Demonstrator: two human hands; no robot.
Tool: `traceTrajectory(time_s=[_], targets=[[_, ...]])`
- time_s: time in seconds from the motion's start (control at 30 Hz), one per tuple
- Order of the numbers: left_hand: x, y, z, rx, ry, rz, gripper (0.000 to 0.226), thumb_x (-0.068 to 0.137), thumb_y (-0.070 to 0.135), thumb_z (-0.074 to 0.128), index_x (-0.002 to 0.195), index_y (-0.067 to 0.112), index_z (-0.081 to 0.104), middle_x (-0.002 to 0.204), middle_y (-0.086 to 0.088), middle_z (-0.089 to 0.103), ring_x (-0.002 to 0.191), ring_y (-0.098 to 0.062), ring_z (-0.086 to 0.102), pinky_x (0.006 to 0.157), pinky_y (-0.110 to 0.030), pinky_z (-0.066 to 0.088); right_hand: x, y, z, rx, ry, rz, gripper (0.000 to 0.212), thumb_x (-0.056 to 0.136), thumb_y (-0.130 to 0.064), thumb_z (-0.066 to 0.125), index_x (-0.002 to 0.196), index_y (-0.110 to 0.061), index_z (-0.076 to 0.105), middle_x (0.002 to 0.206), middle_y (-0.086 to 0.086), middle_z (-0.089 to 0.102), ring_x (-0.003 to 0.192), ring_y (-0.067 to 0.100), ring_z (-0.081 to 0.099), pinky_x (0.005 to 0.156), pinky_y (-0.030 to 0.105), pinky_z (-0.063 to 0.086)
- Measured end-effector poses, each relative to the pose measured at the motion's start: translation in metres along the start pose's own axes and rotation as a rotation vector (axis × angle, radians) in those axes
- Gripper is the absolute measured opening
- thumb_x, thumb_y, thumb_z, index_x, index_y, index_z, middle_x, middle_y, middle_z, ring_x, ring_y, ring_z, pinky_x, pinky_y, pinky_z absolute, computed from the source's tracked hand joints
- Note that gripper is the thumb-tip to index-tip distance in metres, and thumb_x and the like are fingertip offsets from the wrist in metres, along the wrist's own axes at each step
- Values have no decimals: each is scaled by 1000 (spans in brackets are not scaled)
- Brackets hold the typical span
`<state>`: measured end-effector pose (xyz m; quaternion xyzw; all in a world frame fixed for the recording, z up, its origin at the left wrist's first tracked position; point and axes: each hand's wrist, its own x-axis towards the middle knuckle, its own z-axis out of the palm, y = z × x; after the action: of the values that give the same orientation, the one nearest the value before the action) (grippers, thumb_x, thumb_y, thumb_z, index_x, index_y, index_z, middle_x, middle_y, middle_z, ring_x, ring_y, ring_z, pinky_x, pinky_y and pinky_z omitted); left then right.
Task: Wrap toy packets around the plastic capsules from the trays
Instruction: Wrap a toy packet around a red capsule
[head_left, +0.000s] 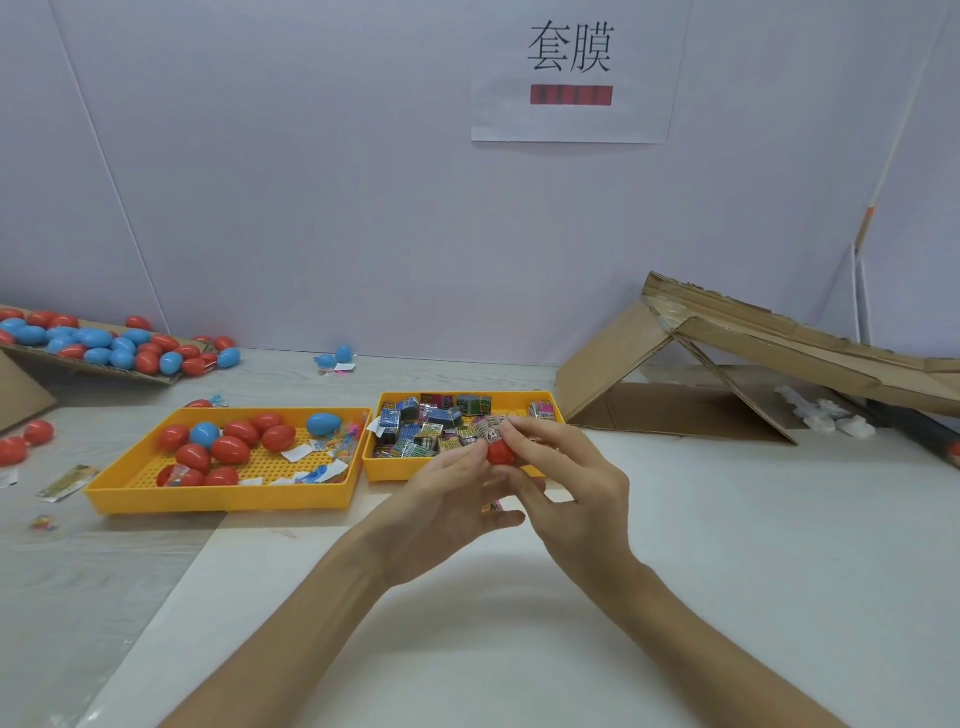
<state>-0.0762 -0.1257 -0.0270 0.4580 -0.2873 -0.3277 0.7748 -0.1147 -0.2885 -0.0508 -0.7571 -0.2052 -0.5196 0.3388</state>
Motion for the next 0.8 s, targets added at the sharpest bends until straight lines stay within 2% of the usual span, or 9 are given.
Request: traceTrajectory(time_s=[0.1, 0.2, 0.43, 0.57, 0.7, 0.73, 0.8], targets=[[-1, 2, 2, -17, -3, -12, 54, 88, 46, 74, 123, 7, 59, 117, -18, 57, 119, -28, 57, 98, -45, 43, -1, 2, -1, -22, 3, -7, 36, 82, -8, 77, 118, -14, 73, 120, -4, 68, 109, 11, 66, 88, 22, 56], [-1, 2, 3, 11, -14, -22, 44, 90, 45, 70, 113, 8, 65, 111, -12, 64, 114, -23, 59, 92, -38, 49, 0, 4, -1, -16, 28, -19, 32, 84, -11, 77, 115, -11, 73, 120, -4, 68, 111, 8, 67, 93, 20, 53], [0, -2, -3, 23, -2, -38, 35, 98, 37, 58, 113, 6, 64, 111, -12, 63, 110, -22, 59, 90, -36, 50, -1, 7, 0, -43, 46, -24, 23, 82, -10, 77, 104, -7, 79, 116, 0, 71, 106, 9, 70, 94, 19, 54], [1, -1, -3, -6, -38, -39, 45, 94, 40, 66, 121, 5, 57, 115, -12, 62, 114, -25, 58, 93, -40, 48, 0, 6, 0, -61, 57, -31, 26, 77, -4, 82, 102, -8, 79, 114, 0, 71, 104, 9, 70, 94, 18, 53], [2, -3, -9, -125, -9, -68, 50, 101, 31, 46, 142, 2, 48, 138, -21, 52, 134, -42, 46, 113, -60, 30, 3, 2, -2, -13, -2, 8, 37, 76, -2, 85, 110, -14, 76, 116, -9, 70, 109, 8, 67, 95, 23, 51], [2, -2, -10, -121, -3, -67, 49, 101, 32, 44, 142, 4, 51, 139, -21, 52, 131, -41, 48, 116, -61, 27, 3, 0, -2, -11, -17, 12, 43, 76, -2, 85, 114, -17, 73, 117, -13, 68, 110, 6, 65, 96, 23, 50], [4, 0, -8, -65, 31, -53, 49, 101, 40, 43, 137, 11, 59, 137, -18, 57, 123, -34, 55, 113, -58, 34, 4, -2, -1, -25, -33, 6, 50, 78, -2, 80, 122, -22, 68, 119, -19, 64, 111, 2, 62, 97, 25, 49]])
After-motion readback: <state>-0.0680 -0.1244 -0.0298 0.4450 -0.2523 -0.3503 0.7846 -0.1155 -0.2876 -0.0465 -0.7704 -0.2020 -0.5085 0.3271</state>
